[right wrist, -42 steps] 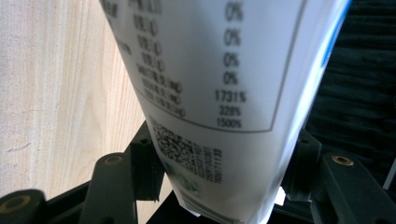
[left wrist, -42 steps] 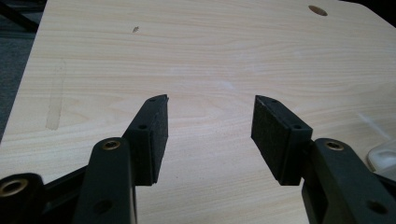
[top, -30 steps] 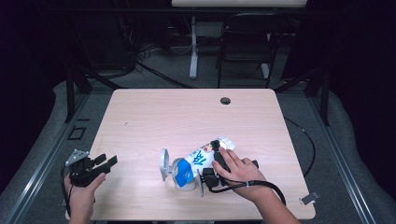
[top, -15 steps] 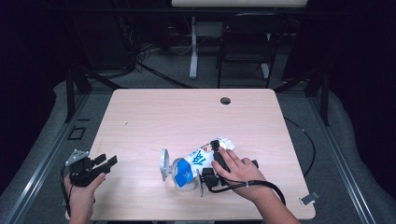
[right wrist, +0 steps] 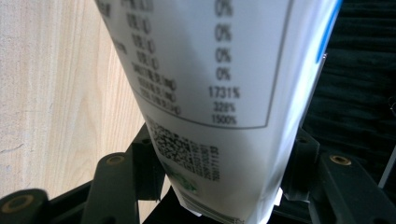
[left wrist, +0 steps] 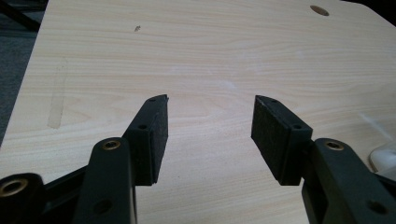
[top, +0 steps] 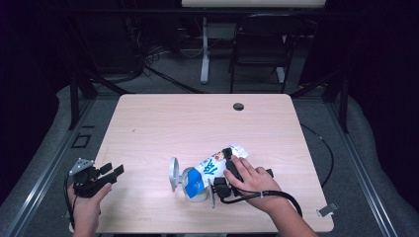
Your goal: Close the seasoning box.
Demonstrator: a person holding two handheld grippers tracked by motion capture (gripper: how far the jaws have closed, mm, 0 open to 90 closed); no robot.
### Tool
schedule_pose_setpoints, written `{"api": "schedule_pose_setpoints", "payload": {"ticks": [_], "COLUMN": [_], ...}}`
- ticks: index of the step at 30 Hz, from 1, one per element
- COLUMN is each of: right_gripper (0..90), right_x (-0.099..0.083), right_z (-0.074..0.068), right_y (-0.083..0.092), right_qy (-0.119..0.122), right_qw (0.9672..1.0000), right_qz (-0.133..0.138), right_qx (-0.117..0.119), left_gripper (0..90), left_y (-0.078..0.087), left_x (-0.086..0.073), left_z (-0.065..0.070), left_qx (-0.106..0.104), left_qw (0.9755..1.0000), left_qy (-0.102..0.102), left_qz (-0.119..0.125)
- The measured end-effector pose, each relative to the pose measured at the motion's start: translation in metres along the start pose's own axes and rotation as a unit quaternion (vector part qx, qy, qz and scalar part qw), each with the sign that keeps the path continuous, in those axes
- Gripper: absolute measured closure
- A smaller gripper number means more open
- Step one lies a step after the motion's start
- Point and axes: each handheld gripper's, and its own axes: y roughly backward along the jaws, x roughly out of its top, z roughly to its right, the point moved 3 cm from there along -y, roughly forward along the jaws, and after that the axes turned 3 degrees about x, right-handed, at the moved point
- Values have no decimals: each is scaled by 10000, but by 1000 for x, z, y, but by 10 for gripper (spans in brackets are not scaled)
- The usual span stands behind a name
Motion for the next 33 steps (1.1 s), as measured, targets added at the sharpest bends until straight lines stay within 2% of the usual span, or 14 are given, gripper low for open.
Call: {"api": "schedule_pose_setpoints", "payload": {"ticks": [33], "right_gripper": [462], "right_x": [1], "right_z": [3], "right_y": [1], "right_qy": [67], "right_qw": [10000], "right_qz": [-12], "right_qx": [-44], "left_gripper": [468], "left_y": [0], "left_x": [0], "left_z": [-1], "left_qx": [16], "left_qw": [10000], "left_qy": [35], "left_qz": [-8]}}
